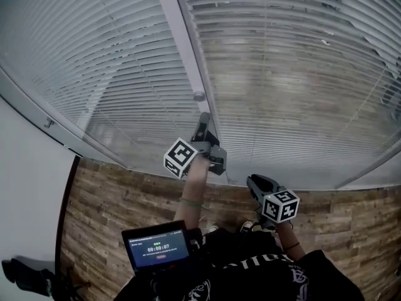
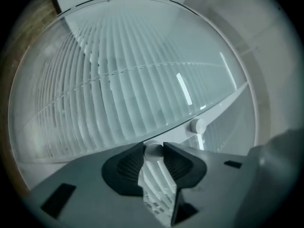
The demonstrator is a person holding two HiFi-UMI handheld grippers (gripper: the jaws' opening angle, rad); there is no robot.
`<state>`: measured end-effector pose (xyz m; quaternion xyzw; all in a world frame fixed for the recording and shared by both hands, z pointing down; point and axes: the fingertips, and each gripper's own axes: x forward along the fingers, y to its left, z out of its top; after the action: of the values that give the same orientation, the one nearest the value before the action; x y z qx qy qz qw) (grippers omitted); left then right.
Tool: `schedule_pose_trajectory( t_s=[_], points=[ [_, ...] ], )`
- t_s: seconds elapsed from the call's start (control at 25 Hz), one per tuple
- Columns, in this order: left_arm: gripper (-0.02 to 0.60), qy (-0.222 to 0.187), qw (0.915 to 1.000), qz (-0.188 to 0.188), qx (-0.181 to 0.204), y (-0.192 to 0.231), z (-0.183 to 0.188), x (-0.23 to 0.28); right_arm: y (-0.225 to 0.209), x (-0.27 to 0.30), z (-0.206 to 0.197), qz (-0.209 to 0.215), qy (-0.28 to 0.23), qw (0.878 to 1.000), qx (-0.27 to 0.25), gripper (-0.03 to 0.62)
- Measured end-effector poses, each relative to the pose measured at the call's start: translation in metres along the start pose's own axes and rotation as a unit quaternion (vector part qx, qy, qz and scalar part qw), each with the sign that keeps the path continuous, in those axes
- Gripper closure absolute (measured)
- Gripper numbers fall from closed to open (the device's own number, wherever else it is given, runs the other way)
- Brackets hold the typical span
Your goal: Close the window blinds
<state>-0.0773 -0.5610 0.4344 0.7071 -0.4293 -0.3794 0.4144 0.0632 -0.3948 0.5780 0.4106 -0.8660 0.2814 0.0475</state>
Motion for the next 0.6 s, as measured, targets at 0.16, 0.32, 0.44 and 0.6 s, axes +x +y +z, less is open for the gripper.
schedule_pose_trajectory(
  t_s=[0.16, 0.32, 0.44, 0.6],
  points=[
    [0.445, 0.095, 0.8909, 0.072, 0.438, -0.013, -0.006, -0.003, 0.004, -0.008, 0.011, -0.002, 0.002, 1.0, 0.0, 0.516],
    [0.445, 0.131, 0.7043, 0.109, 0.689, -0.006, -0.01, -0.001, -0.006, -0.008, 0.006, -0.01, 0.003, 1.0, 0.002, 0.516],
    [0.445, 0.135, 0.5964, 0.109, 0.784, -0.004, -0.016, 0.0, -0.011, -0.006, -0.003, -0.01, 0.005, 1.0, 0.003, 0.516],
    [0.453, 0.131, 0.6142, 0.099, 0.772, -0.004, -0.016, 0.0, -0.009, -0.005, -0.004, -0.008, 0.007, 1.0, 0.001, 0.516]
  ],
)
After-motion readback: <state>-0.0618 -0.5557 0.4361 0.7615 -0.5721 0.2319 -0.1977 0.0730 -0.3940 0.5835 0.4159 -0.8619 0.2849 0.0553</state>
